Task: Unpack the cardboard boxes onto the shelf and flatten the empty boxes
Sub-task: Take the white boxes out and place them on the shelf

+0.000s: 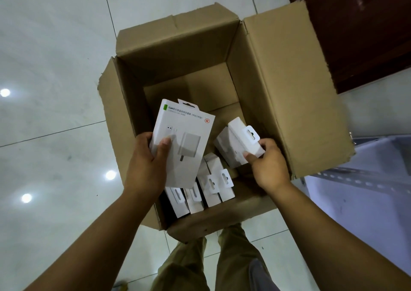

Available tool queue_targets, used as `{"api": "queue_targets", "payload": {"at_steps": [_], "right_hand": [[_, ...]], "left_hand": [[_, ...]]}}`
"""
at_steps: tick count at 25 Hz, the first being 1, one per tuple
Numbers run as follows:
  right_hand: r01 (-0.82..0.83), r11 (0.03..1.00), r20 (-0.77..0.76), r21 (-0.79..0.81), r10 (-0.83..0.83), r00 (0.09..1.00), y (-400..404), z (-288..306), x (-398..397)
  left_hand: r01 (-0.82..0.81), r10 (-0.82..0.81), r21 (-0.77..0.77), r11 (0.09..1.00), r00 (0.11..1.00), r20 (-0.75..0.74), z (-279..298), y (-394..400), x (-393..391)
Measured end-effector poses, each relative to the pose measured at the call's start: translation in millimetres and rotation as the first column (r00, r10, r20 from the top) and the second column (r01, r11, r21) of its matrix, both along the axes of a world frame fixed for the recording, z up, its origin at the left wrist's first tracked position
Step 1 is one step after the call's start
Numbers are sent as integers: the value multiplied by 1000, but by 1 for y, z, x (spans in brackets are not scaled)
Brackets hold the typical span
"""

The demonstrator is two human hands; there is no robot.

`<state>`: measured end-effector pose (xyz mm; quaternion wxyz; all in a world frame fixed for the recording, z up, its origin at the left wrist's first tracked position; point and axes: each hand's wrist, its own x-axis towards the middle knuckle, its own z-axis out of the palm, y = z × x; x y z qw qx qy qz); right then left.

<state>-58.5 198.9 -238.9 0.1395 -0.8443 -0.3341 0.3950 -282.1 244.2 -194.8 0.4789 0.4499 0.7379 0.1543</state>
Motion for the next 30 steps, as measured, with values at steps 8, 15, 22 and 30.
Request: {"api": "queue_targets", "payload": {"at_steps": [8, 15, 22, 30], "right_hand": [[187, 926, -246, 329, -107, 963, -2, 91, 11], [300, 807, -378, 509, -103, 920, -16, 204, 22], [302, 736, -333, 606, -111, 936, -41, 280, 36], [366, 583, -278, 725, -238, 931, -115, 337, 65]], "left_hand": [[-12, 10, 40, 999, 998, 56, 58, -3, -1], [85, -98, 141, 986, 992, 85, 139, -3, 0], [221, -247, 140, 965, 946, 210, 221, -34, 33], [315, -353, 160, 936, 853, 384, 305, -106, 91]]}}
